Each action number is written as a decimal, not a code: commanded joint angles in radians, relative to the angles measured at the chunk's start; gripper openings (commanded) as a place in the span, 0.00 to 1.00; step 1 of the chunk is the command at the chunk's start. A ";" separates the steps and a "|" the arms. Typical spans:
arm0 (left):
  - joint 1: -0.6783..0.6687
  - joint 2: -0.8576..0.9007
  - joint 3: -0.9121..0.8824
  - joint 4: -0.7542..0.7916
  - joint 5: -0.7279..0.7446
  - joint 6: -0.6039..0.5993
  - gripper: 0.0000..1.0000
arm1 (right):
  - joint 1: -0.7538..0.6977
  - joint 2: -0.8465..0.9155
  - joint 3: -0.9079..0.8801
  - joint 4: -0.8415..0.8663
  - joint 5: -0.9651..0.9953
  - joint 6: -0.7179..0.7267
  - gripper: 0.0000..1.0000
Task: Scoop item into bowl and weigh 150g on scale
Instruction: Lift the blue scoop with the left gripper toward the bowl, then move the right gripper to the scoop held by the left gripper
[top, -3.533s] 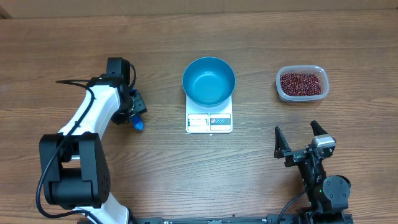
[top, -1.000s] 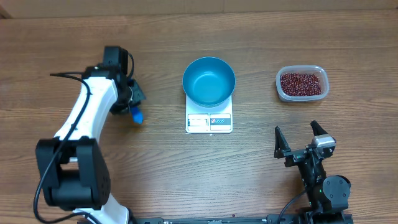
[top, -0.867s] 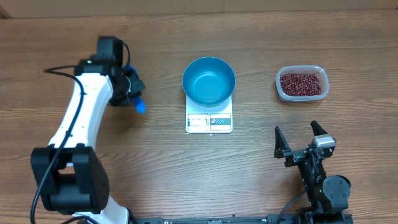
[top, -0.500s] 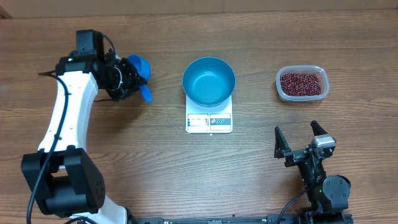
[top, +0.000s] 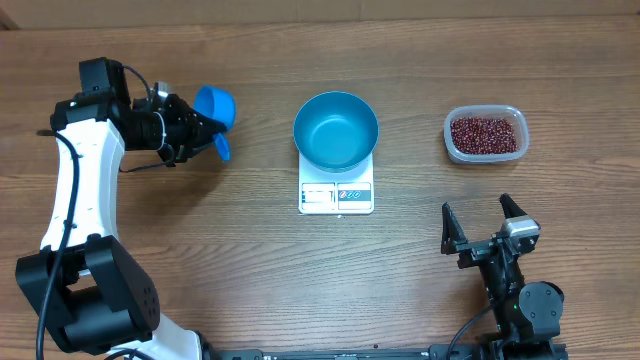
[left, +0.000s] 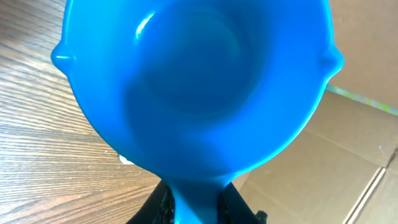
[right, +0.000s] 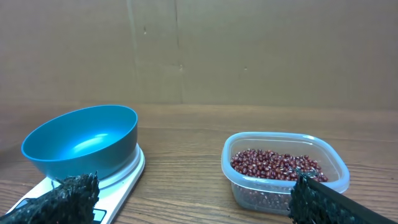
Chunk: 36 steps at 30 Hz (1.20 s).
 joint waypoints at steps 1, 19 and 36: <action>-0.005 -0.023 0.023 0.002 0.042 0.030 0.04 | -0.003 -0.010 -0.011 0.003 0.006 0.003 1.00; -0.008 -0.023 0.023 0.001 0.033 0.044 0.04 | -0.003 -0.010 -0.011 0.003 0.006 0.003 1.00; -0.056 -0.023 0.023 0.006 0.033 0.046 0.04 | -0.003 -0.010 0.038 0.013 0.012 0.091 1.00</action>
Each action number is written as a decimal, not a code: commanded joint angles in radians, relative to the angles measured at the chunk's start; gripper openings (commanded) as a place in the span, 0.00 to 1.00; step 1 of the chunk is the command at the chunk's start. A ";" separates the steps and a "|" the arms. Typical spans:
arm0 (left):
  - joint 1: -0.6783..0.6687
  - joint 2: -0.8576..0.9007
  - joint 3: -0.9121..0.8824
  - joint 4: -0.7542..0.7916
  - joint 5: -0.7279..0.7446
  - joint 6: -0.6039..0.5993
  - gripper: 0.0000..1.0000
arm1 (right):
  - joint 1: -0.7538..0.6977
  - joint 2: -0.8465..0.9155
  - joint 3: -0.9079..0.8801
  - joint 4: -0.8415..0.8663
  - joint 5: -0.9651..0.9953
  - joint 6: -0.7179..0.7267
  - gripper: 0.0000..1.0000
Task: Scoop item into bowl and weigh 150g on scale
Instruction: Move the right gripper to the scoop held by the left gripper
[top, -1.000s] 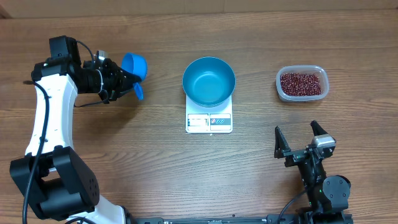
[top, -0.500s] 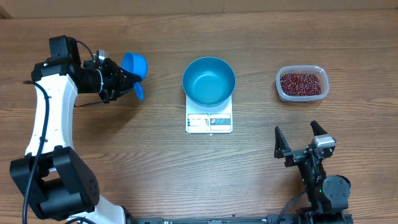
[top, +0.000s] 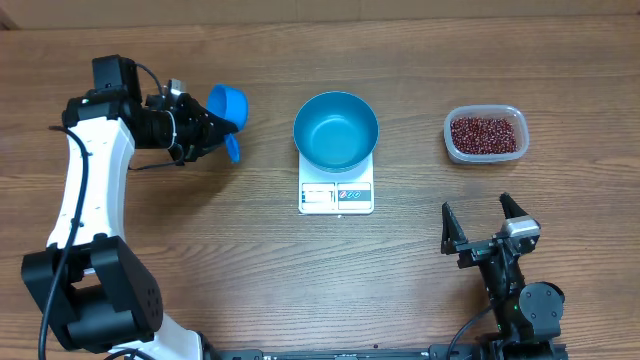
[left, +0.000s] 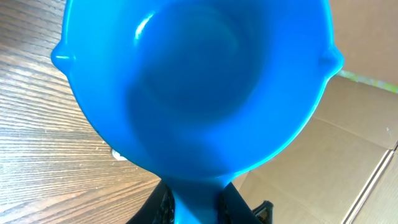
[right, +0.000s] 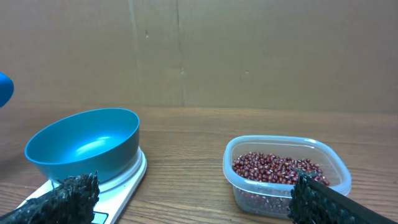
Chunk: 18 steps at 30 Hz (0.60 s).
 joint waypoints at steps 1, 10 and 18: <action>-0.010 -0.023 0.023 0.004 0.019 0.019 0.04 | -0.003 -0.010 0.060 -0.008 0.034 0.122 1.00; -0.045 -0.023 0.023 0.004 0.019 -0.034 0.04 | -0.003 0.254 0.593 -0.384 0.129 0.200 1.00; -0.070 -0.023 0.023 0.004 0.020 -0.106 0.04 | -0.003 0.782 1.186 -0.780 -0.121 0.283 1.00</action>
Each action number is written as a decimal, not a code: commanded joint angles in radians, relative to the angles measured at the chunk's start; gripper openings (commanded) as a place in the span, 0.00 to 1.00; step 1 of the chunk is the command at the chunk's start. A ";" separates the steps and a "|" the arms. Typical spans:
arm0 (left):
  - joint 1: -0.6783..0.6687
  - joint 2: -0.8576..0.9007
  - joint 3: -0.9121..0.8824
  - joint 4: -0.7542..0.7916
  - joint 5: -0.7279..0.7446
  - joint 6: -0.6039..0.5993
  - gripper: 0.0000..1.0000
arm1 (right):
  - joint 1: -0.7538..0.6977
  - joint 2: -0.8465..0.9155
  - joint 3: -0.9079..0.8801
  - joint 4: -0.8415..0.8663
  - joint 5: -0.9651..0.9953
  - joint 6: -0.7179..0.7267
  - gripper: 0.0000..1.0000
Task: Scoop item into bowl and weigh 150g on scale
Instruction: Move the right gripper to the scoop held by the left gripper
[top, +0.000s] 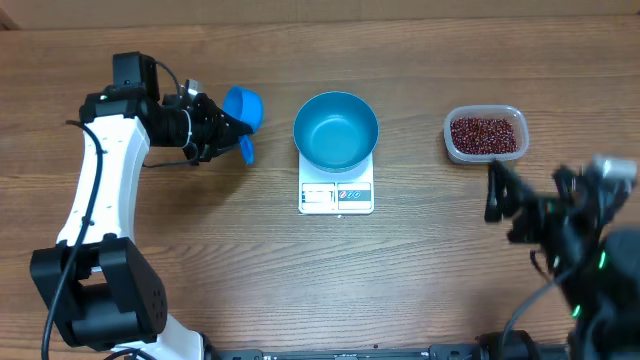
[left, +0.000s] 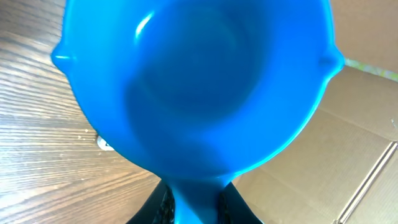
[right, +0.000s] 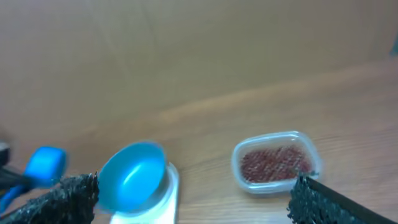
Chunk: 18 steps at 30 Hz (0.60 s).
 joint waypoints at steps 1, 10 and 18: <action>-0.008 -0.023 0.022 0.000 0.020 -0.056 0.04 | -0.003 0.214 0.194 -0.055 -0.262 0.035 1.00; -0.014 -0.023 0.022 -0.011 0.019 -0.208 0.04 | 0.045 0.514 0.268 0.045 -0.706 0.132 0.53; -0.015 -0.023 0.022 -0.060 0.019 -0.323 0.04 | 0.351 0.697 0.268 0.111 -0.313 0.355 0.67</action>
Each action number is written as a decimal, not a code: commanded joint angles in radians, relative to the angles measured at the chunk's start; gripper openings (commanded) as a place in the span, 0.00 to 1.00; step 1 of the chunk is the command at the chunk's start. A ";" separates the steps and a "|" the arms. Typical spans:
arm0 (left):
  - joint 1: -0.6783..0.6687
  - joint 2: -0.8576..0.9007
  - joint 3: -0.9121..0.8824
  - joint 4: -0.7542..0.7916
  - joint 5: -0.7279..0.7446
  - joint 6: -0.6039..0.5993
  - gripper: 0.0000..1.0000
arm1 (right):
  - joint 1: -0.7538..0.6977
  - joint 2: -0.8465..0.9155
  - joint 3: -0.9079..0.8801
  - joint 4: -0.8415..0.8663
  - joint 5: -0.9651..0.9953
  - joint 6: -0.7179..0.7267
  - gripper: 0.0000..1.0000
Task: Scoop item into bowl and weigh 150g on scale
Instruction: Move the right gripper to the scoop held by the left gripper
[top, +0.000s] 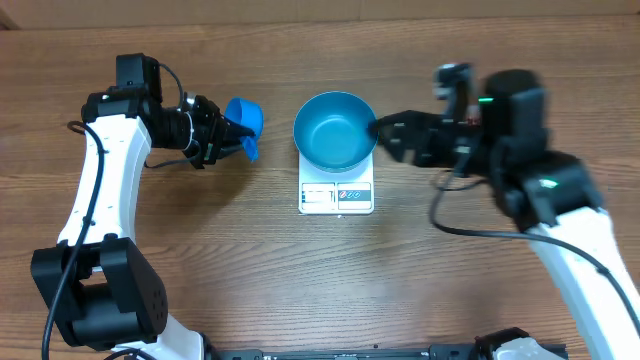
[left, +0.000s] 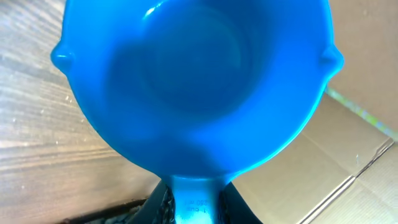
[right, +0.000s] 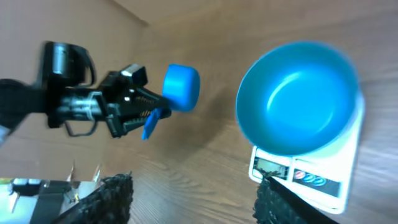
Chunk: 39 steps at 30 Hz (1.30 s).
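Observation:
My left gripper (top: 218, 140) is shut on the handle of the empty blue scoop (top: 243, 117), held just left of the blue bowl (top: 335, 130). The bowl is empty and stands on the white scale (top: 336, 196). In the left wrist view the scoop (left: 193, 81) fills the frame, its handle between the fingers of the left gripper (left: 194, 202). My right gripper (top: 388, 138) stands open at the bowl's right rim. Its own view looks down on the bowl (right: 298, 96), scale (right: 311, 177) and scoop (right: 181, 87). The bean container is hidden under the right arm.
Brown cardboard sheets (left: 348, 155) show behind the scoop in the left wrist view. The right arm (top: 540, 190) stretches from the front right edge across the table's right half.
My right arm has swung from the table's right front to the bowl's right rim, and now covers the bean container. The left gripper and scoop have barely shifted.
The left gripper held the scoop far to the left while the right arm sat low at the front right. The scoop then stood closer to the bowl at each moment. The right arm was raised, and is now beside the bowl, gripper open.

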 joint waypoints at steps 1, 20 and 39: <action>-0.007 -0.023 0.021 -0.027 0.019 -0.089 0.04 | 0.131 0.055 0.020 0.044 0.211 0.131 0.68; -0.134 -0.023 0.021 -0.107 -0.019 -0.345 0.04 | 0.422 0.188 0.020 0.200 0.441 0.368 0.68; -0.209 -0.023 0.021 -0.045 -0.045 -0.365 0.04 | 0.441 0.218 0.019 0.177 0.444 0.417 0.89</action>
